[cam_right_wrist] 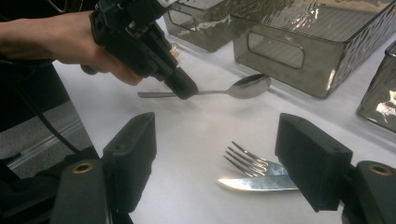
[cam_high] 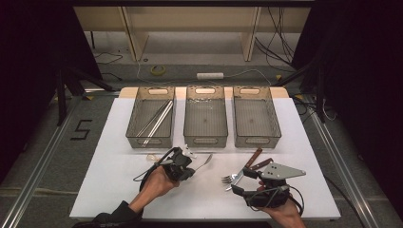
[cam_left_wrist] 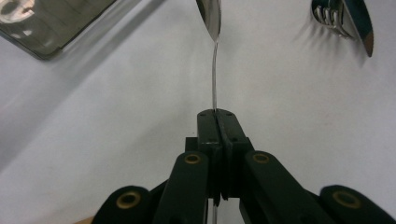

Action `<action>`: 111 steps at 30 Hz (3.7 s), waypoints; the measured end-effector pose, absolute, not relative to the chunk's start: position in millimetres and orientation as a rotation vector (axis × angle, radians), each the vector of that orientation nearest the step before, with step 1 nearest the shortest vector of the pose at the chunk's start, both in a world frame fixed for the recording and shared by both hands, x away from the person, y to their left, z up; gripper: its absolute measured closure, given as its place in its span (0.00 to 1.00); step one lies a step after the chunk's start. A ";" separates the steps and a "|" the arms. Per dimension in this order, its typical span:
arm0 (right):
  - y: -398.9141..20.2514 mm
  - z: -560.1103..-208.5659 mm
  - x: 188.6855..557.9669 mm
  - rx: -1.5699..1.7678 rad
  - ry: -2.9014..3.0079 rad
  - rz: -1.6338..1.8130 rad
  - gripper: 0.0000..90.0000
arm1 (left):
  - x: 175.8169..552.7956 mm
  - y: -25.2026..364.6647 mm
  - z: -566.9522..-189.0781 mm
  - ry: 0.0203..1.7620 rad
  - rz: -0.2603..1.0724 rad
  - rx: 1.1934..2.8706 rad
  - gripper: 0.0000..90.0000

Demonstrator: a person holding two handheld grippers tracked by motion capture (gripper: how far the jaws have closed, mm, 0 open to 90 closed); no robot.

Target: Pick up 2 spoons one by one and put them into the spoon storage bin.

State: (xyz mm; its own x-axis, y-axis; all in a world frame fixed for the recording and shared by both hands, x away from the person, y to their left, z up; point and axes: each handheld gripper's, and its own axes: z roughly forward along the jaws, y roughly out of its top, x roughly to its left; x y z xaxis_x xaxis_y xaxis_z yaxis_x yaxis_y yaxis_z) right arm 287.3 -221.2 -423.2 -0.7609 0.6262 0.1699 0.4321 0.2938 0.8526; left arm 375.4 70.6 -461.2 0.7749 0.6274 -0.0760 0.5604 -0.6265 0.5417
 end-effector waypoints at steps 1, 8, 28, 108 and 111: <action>-221.1 -423.2 287.4 0.981 2.362 1.459 0.34 | 375.7 71.0 -461.1 0.884 0.163 2.415 0.99; -221.5 -423.2 287.6 0.981 2.359 1.461 0.34 | 373.2 72.0 -455.2 0.864 0.172 2.404 0.99; -222.2 -423.3 288.0 0.990 2.355 1.461 0.33 | 370.2 81.9 -429.1 0.842 0.179 2.277 0.99; -224.9 -424.9 290.4 0.997 2.351 1.487 0.33 | 525.1 56.6 -406.4 1.139 0.237 1.990 0.99; -224.9 -424.9 290.6 0.994 2.352 1.488 0.33 | 525.7 55.6 -409.4 1.143 0.223 1.994 0.98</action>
State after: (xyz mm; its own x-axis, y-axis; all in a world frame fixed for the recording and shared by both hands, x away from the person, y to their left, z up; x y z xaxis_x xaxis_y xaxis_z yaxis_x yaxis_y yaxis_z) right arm 290.6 -224.9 -424.9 -0.7585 0.6240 0.1880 0.4372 0.2733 0.8568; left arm 525.7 55.6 -409.4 0.5743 0.7868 -0.2263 0.6438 -0.2633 0.7185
